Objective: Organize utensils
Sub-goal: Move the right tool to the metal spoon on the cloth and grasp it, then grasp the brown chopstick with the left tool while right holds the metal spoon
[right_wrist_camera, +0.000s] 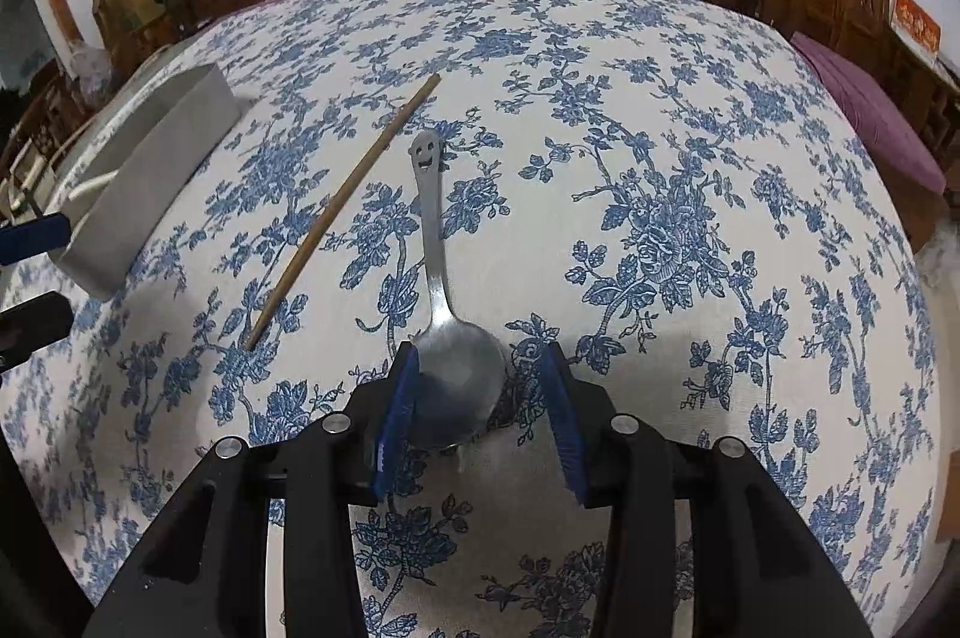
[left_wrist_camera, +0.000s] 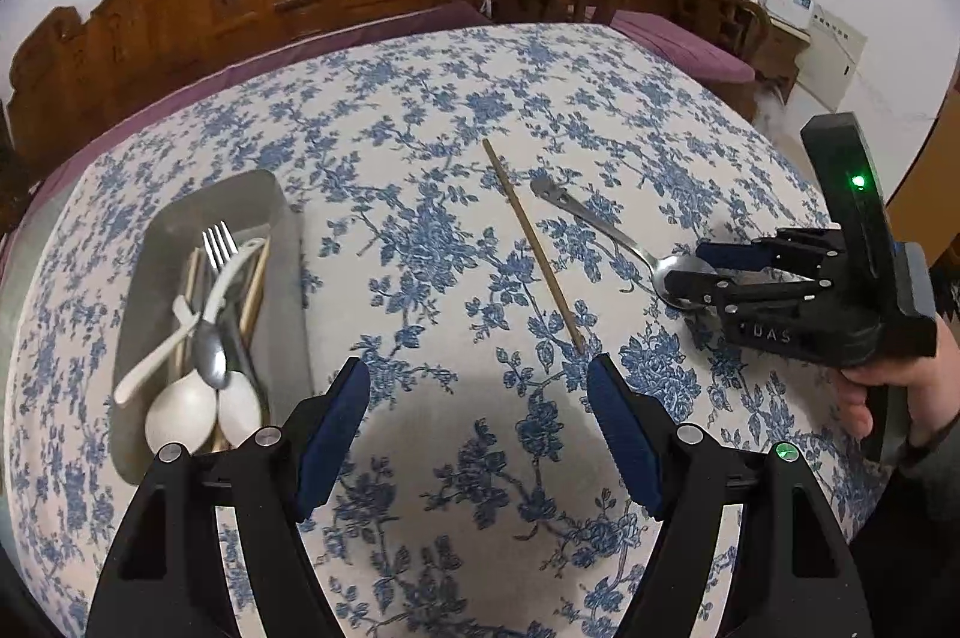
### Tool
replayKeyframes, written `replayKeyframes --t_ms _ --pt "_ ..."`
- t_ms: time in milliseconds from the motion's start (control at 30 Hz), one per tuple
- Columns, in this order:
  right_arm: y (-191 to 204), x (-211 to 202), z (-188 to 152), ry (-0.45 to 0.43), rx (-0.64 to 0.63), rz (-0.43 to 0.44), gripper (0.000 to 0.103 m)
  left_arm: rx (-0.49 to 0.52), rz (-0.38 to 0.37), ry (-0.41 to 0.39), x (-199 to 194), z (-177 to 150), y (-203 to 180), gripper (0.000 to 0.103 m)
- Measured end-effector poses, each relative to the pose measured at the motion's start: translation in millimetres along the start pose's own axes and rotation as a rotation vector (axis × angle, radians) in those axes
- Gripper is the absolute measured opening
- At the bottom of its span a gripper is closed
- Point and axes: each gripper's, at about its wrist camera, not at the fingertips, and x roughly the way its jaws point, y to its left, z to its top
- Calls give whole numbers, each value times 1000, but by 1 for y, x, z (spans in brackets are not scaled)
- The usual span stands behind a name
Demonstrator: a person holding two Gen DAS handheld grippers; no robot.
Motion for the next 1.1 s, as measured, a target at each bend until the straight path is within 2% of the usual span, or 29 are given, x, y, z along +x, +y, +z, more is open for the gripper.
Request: replayKeyframes --t_ms 67,133,267,333,467,900,1067,1100 --pt "1 0 0 2 0 0 42 -2 1 10 4 1 -2 72" --pt "0 0 1 6 9 24 27 -5 2 20 8 2 -4 72" --pt "-5 -2 2 5 42 31 16 -3 10 41 19 5 -8 72" --pt "-11 -6 4 -8 73 65 7 -7 10 53 25 6 -9 72" --pt "-13 -11 9 -24 99 102 3 -8 19 78 41 12 -12 72" --pt "-40 -24 16 -82 184 72 2 17 32 106 84 38 -37 70" --pt "-42 -24 18 -87 181 56 3 29 49 113 96 45 -42 58" --pt "-43 -24 18 -88 182 56 3 30 51 117 99 46 -42 50"
